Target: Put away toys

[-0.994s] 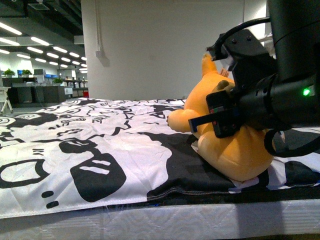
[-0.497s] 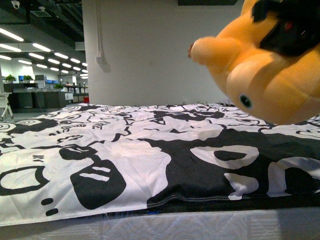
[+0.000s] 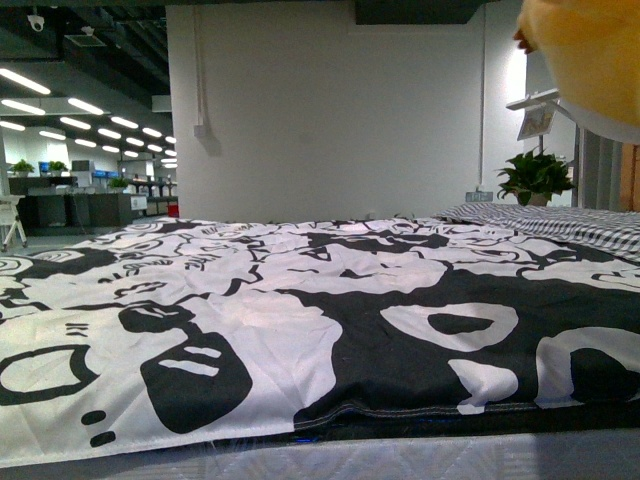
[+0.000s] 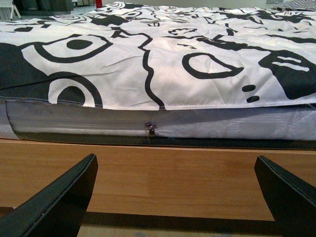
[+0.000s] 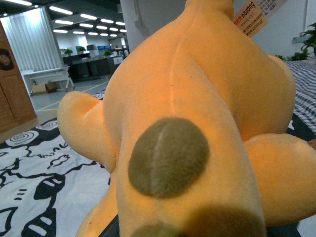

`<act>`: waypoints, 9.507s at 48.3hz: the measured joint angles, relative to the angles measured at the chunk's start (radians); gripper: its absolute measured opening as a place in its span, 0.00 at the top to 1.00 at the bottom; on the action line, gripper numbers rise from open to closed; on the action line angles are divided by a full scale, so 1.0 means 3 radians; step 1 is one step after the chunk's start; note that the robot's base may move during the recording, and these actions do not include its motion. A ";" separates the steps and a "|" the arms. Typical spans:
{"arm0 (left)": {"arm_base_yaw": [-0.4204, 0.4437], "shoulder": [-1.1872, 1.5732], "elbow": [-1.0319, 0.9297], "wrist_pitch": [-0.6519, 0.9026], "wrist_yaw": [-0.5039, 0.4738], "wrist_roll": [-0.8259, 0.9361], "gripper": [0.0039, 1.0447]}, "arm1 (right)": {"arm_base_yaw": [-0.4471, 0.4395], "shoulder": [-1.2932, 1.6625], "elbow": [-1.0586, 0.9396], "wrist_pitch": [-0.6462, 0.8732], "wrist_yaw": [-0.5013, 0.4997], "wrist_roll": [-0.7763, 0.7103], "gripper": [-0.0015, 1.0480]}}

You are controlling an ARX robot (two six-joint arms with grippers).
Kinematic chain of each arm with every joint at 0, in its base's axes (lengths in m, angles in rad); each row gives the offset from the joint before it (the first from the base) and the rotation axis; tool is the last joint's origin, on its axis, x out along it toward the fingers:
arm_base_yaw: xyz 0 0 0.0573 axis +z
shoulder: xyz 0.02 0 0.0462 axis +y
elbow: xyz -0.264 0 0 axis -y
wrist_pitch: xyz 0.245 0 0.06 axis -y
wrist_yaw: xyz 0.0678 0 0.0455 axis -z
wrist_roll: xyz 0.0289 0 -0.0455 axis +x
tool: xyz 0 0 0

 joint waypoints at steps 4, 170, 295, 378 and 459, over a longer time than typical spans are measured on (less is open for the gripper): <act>0.0000 0.0000 0.0000 0.0000 0.0000 0.0000 0.05 | -0.0167 -0.0301 -0.0226 -0.0075 -0.0109 0.0080 0.81; -0.0006 0.0000 -0.0004 0.0000 0.0001 0.0001 0.05 | 0.0286 -0.2461 -0.2398 -0.0381 0.0707 -0.0300 0.81; 0.0001 0.0000 -0.0008 0.0000 -0.0001 0.0001 0.05 | 0.0295 -0.2461 -0.2398 -0.0383 0.0706 -0.0300 0.81; -0.0009 0.0004 -0.0015 0.0010 0.0001 0.0001 0.05 | 0.0290 -0.2463 -0.2398 -0.0383 0.0699 -0.0300 0.81; -0.0009 0.0005 -0.0015 0.0010 -0.0003 0.0000 0.05 | 0.0286 -0.2464 -0.2398 -0.0383 0.0718 -0.0301 0.81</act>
